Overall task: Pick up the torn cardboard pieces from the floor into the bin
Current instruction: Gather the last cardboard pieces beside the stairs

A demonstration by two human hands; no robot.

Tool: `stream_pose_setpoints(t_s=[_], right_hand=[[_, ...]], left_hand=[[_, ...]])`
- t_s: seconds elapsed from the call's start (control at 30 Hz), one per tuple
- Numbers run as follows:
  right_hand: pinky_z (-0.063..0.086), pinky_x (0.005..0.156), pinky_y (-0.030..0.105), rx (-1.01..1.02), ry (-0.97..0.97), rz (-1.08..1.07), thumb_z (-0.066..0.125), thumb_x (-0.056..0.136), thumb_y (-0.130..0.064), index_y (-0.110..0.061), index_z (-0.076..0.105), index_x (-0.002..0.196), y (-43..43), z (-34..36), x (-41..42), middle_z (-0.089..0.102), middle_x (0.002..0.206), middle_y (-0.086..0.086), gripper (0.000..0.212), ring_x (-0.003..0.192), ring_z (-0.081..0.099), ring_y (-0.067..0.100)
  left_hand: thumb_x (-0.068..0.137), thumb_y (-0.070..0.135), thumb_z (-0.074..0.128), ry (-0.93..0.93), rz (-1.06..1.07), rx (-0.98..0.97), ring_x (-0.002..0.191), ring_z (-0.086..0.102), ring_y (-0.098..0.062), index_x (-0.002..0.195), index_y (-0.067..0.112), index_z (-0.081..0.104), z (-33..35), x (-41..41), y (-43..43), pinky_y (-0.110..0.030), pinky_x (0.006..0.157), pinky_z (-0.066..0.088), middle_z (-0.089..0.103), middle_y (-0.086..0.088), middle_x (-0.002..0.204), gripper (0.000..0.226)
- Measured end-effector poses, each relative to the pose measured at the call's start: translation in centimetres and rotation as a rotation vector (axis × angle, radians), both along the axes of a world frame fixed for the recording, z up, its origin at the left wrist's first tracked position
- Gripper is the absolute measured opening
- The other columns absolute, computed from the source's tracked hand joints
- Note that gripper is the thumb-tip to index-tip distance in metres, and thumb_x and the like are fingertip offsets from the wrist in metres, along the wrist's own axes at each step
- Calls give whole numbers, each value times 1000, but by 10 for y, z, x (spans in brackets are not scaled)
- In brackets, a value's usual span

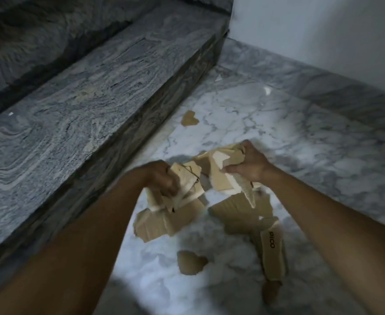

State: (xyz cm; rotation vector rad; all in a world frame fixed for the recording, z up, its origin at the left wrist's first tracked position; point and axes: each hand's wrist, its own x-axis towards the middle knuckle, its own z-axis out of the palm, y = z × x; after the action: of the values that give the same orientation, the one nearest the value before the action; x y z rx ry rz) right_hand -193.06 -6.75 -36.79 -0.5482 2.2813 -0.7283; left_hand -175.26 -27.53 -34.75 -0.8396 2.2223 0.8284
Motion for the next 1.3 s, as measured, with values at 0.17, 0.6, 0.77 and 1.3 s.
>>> stream_pose_setpoints(t_s=[0.17,0.6,0.77,1.3], right_hand=[[49,71,36,260,475,244,76,79,-28,-31,23,141,27,22,-34,63,110,7,82,92,64,33],[44,71,35,214,641,211,58,88,-11,-15,50,122,42,-5,-32,64,107,13,35,98,63,35],[52,77,33,193,107,-44,88,66,-39,-10,61,121,37,7,-61,66,117,11,67,105,65,31],[45,90,34,29,-84,337,87,72,-35,-20,37,148,-213,-27,-83,44,148,2,92,131,47,28]], left_hand=[[65,39,84,-11,-188,-160,98,64,-23,113,22,67,5,-82,12,-37,88,54,66,-2,112,54],[60,37,74,-53,-182,-305,121,50,-33,143,36,34,-37,-120,66,-56,102,36,51,-6,135,91],[63,41,78,122,-138,-276,102,58,-28,119,33,44,-23,-94,60,-39,81,49,62,-3,114,65],[73,42,81,130,277,-52,134,40,-31,149,15,22,-77,-13,-37,-35,96,43,39,-11,147,100]])
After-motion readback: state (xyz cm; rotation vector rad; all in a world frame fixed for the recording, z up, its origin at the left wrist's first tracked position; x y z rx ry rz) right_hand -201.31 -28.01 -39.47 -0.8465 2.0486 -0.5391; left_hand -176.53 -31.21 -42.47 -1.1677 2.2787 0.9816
